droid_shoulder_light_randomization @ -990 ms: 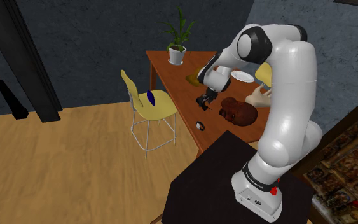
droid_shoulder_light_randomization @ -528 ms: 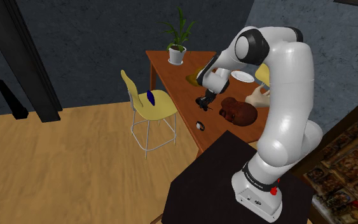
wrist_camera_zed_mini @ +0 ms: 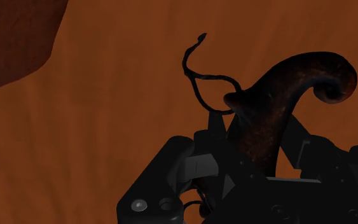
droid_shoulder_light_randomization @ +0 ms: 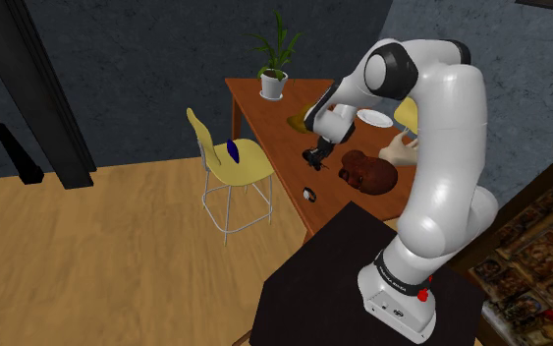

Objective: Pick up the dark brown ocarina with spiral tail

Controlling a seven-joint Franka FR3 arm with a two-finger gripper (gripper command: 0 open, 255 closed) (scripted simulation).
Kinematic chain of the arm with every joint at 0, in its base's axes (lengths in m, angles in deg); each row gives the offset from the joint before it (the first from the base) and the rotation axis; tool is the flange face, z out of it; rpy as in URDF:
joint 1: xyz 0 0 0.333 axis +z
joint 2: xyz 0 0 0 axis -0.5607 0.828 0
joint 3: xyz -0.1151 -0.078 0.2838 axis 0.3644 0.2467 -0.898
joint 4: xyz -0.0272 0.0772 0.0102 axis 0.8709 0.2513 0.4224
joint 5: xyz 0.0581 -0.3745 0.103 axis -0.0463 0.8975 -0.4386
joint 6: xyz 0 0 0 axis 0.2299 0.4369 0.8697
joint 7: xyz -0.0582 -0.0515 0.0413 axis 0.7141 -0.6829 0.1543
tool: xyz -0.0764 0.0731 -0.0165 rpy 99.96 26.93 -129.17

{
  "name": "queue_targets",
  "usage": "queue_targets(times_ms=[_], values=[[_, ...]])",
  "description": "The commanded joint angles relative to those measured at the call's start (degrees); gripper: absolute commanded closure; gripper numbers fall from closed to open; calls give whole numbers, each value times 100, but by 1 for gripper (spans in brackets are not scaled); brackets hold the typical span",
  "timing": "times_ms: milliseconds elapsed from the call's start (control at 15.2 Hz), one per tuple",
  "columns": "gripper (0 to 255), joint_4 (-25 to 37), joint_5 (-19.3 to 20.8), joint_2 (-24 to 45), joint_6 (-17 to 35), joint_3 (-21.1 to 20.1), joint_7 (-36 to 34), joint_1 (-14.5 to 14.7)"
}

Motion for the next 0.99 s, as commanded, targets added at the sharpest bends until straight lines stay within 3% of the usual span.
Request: queue_targets(times_ms=[0,924], values=[[255,-56,89,-128,-75,86,-73,61],[255,-268,831,-948,-654,674,-704,506]])
